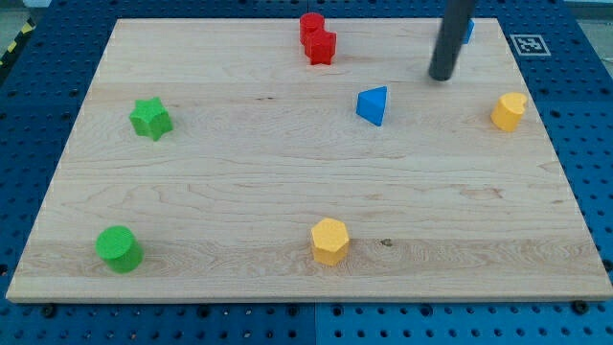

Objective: Move your arm to the blue cube

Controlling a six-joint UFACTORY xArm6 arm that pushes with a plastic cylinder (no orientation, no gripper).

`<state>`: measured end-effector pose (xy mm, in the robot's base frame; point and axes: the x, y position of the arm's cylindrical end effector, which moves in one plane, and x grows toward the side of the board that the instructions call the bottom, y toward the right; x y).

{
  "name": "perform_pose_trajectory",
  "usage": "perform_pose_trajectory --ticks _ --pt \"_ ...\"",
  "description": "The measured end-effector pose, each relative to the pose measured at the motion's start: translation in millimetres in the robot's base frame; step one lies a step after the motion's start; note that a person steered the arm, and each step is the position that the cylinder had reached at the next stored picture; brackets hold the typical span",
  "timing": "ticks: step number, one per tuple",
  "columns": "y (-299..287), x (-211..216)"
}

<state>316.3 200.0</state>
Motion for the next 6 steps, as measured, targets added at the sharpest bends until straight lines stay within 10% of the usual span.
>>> perform_pose_trajectory --ticks 3,6 --pt "85.0 -116.6" --pt "44.7 -116.1"
